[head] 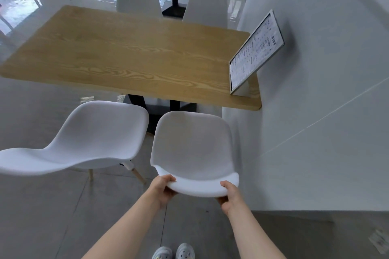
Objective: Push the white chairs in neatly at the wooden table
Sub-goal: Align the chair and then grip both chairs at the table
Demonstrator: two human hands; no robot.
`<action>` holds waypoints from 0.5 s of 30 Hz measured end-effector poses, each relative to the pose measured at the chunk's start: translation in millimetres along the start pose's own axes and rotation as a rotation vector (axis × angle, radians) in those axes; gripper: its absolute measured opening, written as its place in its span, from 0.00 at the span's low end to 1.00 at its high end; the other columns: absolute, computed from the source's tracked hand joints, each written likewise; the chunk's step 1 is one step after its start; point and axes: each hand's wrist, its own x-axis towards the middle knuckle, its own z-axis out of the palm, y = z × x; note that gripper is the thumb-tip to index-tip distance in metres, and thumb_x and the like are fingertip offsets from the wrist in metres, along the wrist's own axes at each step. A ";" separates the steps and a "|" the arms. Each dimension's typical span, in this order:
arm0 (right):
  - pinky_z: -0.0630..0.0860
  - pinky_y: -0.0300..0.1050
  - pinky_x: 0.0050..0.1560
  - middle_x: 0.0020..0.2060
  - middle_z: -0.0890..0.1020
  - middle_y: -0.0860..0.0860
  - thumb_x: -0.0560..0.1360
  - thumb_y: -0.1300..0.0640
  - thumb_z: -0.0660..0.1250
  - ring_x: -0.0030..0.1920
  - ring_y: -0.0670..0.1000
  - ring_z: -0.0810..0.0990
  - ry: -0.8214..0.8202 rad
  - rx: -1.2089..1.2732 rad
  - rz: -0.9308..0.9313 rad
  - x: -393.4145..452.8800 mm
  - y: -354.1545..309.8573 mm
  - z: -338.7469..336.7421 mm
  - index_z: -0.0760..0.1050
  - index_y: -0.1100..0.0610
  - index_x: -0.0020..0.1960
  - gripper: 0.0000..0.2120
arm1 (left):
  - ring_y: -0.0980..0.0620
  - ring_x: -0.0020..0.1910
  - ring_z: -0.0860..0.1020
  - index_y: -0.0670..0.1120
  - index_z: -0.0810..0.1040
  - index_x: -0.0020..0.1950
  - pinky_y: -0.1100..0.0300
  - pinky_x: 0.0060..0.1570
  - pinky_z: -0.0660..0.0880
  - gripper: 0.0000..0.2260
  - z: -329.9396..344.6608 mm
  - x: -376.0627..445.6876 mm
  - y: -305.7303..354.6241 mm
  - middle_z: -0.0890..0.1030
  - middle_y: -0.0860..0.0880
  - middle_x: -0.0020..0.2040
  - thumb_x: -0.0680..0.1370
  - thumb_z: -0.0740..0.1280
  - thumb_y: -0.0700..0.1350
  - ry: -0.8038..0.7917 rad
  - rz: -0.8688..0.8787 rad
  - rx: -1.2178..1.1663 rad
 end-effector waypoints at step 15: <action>0.80 0.43 0.28 0.45 0.78 0.54 0.74 0.63 0.66 0.46 0.56 0.78 -0.029 0.224 -0.064 -37.0 57.8 41.8 0.68 0.59 0.67 0.22 | 0.38 0.66 0.71 0.41 0.64 0.71 0.50 0.53 0.78 0.21 -104.4 -23.3 95.8 0.66 0.38 0.72 0.79 0.61 0.43 0.159 0.219 -0.222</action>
